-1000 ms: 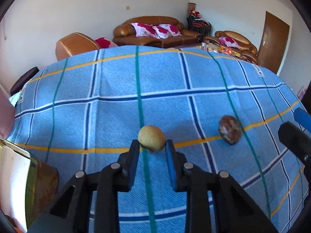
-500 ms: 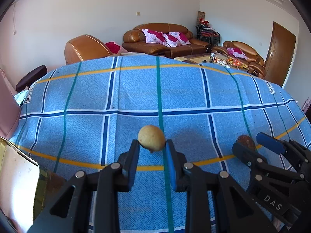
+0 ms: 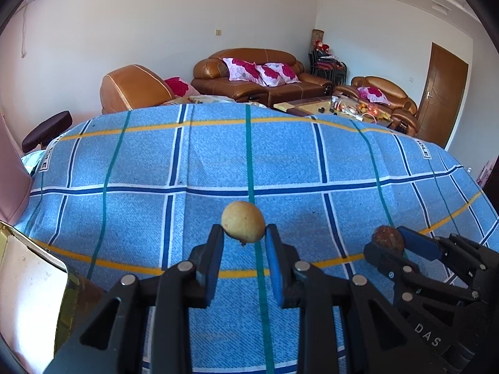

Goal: Organize fruits
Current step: 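Close the left gripper on a small yellow fruit while the right closes on the brown mangosteen, then lift both held fruits and carry them toward the gold tin tray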

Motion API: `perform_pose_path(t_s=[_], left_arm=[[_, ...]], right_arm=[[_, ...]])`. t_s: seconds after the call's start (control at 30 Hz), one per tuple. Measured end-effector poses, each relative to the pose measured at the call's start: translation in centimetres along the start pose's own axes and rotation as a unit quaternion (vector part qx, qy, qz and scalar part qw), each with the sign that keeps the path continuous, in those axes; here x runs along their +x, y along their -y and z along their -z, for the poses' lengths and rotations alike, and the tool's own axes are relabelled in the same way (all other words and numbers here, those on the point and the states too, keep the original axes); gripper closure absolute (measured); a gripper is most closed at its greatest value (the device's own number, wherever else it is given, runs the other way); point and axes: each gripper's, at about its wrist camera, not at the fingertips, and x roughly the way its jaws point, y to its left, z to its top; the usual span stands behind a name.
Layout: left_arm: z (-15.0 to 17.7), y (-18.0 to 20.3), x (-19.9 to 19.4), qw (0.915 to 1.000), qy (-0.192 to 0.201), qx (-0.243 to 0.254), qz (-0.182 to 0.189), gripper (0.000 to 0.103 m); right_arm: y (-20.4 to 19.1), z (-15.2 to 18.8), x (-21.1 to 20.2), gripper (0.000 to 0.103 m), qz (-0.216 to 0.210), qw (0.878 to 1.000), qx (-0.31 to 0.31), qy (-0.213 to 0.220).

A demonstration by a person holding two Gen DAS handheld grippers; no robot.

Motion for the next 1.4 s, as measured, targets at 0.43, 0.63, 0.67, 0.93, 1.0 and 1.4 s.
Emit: perform_pose_path(t_s=[0.43,0.63,0.67,0.93,1.0,1.4], left_arm=[[-0.5,0.9,-1.0,0.9992,0.038,0.015,-0.001,0.074],[-0.3,1.2,-1.8,0.9981,0.058,0.022,0.000,0.074],[-0.3,1.2,-1.8,0.9980,0.059,0.022,0.001,0.074],[0.3,1.4,-2.9,0.9960,0.084,0.028,0.004,0.074],[0.5,1.7,-3.2,0.9952,0.091,0.035,0.000,0.074],[1.0,2.3,-4.8,0.9903,0.129,0.052,-0.011,0.074]], right_arm=[[-1.8,0.1,-2.6,0.059,0.014,0.996,-0.038,0.076],[-1.7,0.2,-3.7,0.059,0.015,0.994,-0.040,0.103],[-1.7,0.2,-3.8,0.059,0.016,0.993,-0.040,0.106],[-2.0,0.5,-4.8,0.059,0.019,0.989,-0.046,0.140],[-2.2,0.6,-5.0,0.059,0.021,0.988,-0.049,0.146],[-2.8,1.3,-6.0,0.059,0.027,0.982,-0.060,0.177]])
